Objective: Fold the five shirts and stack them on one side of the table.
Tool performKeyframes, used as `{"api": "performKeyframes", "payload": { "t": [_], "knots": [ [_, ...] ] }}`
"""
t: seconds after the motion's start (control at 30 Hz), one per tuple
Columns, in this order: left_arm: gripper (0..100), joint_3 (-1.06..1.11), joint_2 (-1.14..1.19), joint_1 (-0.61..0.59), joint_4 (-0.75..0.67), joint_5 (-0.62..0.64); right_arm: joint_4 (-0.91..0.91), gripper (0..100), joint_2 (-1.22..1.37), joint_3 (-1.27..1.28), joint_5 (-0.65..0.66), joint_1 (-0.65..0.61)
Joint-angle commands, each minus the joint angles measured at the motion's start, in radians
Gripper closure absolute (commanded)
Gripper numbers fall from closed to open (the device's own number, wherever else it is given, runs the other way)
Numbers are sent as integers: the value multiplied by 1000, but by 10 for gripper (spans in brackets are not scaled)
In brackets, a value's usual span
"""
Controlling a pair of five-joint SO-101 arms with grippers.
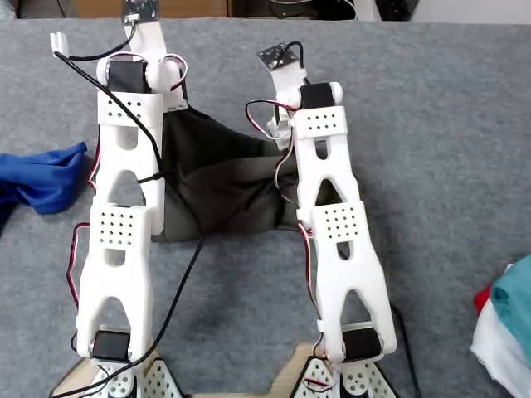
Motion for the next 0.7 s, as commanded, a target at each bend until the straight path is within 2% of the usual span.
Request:
{"api": "performKeyframes", "payload": {
  "t": [0.0,0.2,0.4,0.57,0.67],
  "knots": [
    [981,-43,-96,11,11,-6,48,992,-53,-67,-11,-10],
    [981,-38,-165,0,12,-3,81,992,-199,-64,-14,-5],
    [981,-37,-263,11,12,-6,84,992,-394,-59,-129,35],
    [981,40,-360,11,12,-5,84,992,-519,-28,-183,91],
    [981,127,-421,11,12,-6,81,988,-532,93,-180,62]
  ]
}}
